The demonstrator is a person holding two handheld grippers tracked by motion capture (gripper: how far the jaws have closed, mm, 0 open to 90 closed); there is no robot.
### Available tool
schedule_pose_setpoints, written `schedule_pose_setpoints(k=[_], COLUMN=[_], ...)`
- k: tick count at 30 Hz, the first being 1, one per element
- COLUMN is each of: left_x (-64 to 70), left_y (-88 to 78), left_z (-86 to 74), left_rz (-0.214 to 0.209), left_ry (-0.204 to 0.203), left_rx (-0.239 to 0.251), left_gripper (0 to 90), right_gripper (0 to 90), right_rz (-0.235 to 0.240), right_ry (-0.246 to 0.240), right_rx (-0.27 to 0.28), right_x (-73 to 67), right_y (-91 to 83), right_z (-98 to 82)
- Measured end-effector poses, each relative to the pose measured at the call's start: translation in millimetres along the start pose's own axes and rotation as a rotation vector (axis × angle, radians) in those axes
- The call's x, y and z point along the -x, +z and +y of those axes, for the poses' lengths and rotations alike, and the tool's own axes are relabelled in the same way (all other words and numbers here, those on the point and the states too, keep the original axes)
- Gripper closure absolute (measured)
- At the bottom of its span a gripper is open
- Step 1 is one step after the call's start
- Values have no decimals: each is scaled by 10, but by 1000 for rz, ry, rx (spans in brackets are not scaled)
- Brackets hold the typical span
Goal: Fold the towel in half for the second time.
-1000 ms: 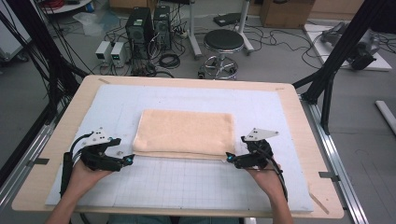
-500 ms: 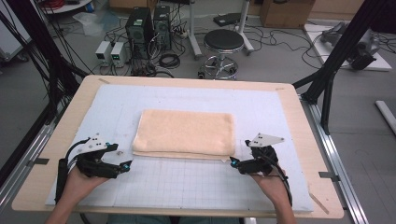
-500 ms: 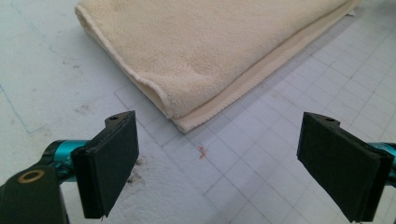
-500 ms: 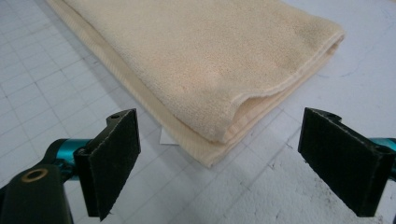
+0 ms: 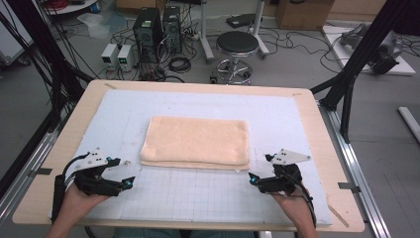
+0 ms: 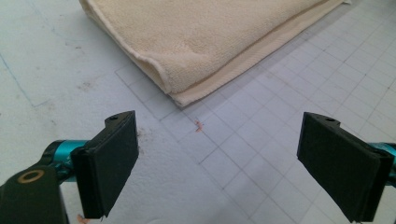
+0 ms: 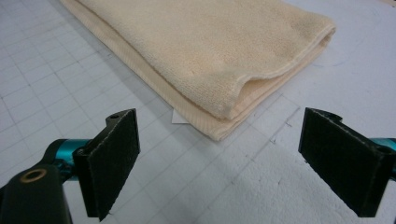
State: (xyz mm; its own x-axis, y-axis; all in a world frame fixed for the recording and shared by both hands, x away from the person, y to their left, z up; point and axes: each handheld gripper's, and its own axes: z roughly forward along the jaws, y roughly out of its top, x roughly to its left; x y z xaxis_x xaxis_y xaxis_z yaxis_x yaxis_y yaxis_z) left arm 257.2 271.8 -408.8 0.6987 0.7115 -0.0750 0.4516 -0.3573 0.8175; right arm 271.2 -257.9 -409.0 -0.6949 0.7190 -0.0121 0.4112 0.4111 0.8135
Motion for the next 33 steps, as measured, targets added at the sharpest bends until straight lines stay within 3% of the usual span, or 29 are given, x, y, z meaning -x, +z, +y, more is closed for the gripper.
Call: schedule_pose_setpoints(k=[11,33], left_x=[38,56], left_y=[-84,-163], left_z=[-88,-144], left_rz=[6,14], left_ry=[10,2], left_rx=[-14,9], left_gripper=[132,132], right_gripper=[119,119], right_rz=[0,-6], right_ry=[-1,1], right_rx=[2,6], right_x=[-58,-84], right_y=[-89,-193], right_z=[-73,-167])
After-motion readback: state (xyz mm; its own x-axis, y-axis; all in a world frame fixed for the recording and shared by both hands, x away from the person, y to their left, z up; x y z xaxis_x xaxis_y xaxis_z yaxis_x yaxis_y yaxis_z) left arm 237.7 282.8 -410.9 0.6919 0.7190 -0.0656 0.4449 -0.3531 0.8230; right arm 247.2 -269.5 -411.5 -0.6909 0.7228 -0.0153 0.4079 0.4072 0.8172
